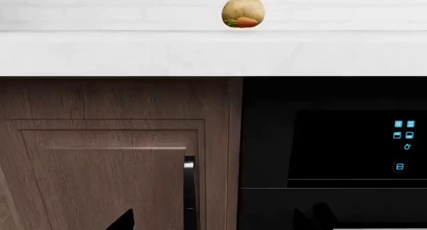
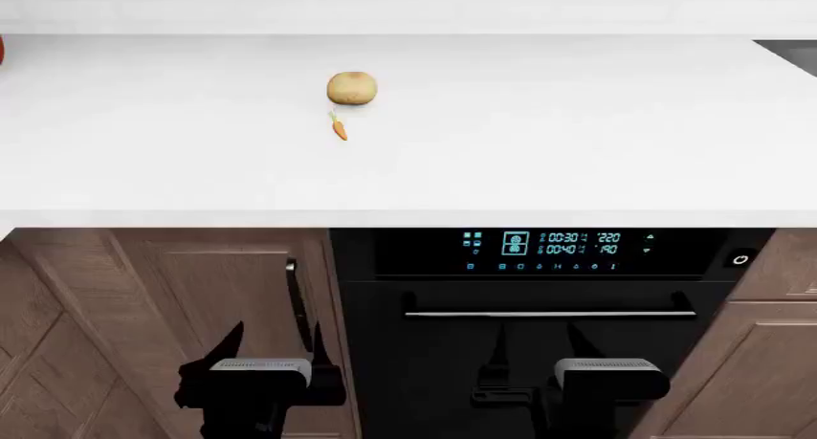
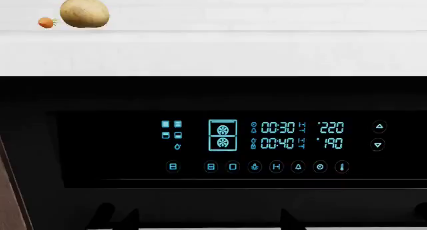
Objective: Pick the carrot, potato from the counter and place them in the cabinet. Then close the cabinet.
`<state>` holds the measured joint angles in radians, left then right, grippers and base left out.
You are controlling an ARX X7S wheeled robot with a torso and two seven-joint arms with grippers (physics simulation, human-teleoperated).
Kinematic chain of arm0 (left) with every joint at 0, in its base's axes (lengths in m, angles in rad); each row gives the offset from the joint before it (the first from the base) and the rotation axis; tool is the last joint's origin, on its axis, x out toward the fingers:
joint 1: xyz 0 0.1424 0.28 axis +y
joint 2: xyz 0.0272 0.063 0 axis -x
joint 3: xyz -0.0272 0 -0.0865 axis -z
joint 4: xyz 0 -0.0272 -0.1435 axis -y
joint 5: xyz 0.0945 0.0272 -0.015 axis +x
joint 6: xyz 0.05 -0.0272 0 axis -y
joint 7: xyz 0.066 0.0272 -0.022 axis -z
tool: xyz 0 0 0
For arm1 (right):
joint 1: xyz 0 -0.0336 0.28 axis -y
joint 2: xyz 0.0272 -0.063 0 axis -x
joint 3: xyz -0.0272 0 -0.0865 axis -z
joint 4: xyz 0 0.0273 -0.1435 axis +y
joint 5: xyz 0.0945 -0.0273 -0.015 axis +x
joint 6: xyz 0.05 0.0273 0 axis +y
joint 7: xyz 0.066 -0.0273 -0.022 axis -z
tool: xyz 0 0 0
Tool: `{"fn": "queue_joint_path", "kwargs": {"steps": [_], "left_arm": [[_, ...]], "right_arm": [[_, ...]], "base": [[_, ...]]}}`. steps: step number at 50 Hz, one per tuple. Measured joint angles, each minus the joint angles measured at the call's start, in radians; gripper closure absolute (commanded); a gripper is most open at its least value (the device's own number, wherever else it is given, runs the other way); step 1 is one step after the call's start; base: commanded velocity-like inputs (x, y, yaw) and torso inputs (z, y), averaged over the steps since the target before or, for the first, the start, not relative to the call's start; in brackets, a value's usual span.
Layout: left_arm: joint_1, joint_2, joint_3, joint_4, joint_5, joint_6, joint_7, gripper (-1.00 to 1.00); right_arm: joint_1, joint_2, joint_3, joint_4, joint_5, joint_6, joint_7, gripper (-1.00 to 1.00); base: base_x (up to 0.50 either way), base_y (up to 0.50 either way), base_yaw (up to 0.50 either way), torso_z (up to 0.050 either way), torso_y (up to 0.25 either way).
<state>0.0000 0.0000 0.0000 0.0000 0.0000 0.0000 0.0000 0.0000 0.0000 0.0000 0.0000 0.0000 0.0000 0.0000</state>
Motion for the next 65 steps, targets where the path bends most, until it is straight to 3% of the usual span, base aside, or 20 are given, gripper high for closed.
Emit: {"fn": "queue_joint_path", "kwargs": {"steps": [8, 36, 46, 54, 65], "left_arm": [[0.004, -0.016, 0.018, 0.005, -0.016, -0.006, -0.012, -1.0], [0.014, -0.075, 0.082, 0.016, -0.079, -0.012, -0.041, -1.0], [0.022, -0.101, 0.101, 0.043, -0.127, 0.008, -0.007, -1.0], [-0.016, -0.139, 0.105, 0.149, -0.166, -0.068, 0.007, -1.0], [-0.2, -0.219, 0.084, 0.343, -0.278, -0.34, 0.026, -1.0]], "right_arm": [[-0.002, 0.014, -0.02, -0.004, 0.007, -0.004, 0.023, -1.0], [0.005, 0.058, -0.098, 0.003, 0.048, -0.03, 0.088, -1.0], [0.004, 0.07, -0.11, -0.046, 0.055, 0.006, 0.121, -1.0], [0.039, 0.105, -0.115, -0.21, 0.086, 0.179, 0.118, -1.0], [0.23, 0.177, -0.079, -0.486, 0.214, 0.601, 0.092, -1.0]], "base": [[0.0, 0.0, 0.0, 0.0, 0.0], [0.0, 0.41, 0.0, 0.0, 0.0], [0.0, 0.0, 0.0, 0.045, 0.052], [0.0, 0.0, 0.0, 0.048, 0.057], [0.0, 0.0, 0.0, 0.048, 0.058]]}}
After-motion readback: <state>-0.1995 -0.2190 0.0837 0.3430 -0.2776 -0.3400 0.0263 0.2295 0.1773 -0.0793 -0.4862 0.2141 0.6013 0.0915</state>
